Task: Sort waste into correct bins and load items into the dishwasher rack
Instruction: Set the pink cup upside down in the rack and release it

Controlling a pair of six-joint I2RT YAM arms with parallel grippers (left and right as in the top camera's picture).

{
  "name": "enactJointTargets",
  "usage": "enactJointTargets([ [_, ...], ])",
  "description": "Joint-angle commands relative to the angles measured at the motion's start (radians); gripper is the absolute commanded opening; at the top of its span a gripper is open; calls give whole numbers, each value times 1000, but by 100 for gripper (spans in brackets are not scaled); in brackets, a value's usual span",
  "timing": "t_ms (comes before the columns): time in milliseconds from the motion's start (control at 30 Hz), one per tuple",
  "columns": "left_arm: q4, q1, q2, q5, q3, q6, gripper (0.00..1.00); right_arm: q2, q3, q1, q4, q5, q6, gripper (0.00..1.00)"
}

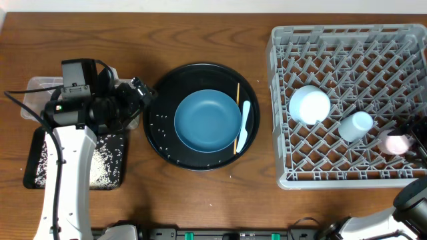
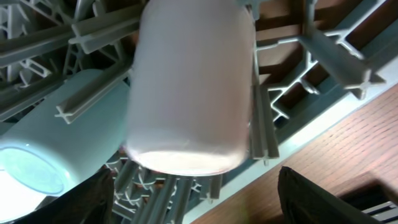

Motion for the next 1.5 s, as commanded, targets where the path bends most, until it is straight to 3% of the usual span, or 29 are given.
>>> enactJointTargets([
  [0,-3,4,5,-9,6,10,98,5,12,-2,-14,-34,0,78],
  [367,-3,4,5,-9,6,10,98,-40,190,27,-158,-64,-32,67],
  [400,-3,4,5,-9,6,10,98,-43,190,30,-158,-64,-37,61],
  [433,-3,4,5,-9,6,10,98,-43,190,31,-159,-64,-39,49],
  [500,-3,4,5,-9,6,10,98,-42,179,32,-157,-64,-39,17],
  [567,-3,4,5,-9,6,10,98,-42,163,32,-154,-60,-39,1],
  [1467,-3,4,5,-9,6,10,98,-42,14,33,25,60,11,2],
])
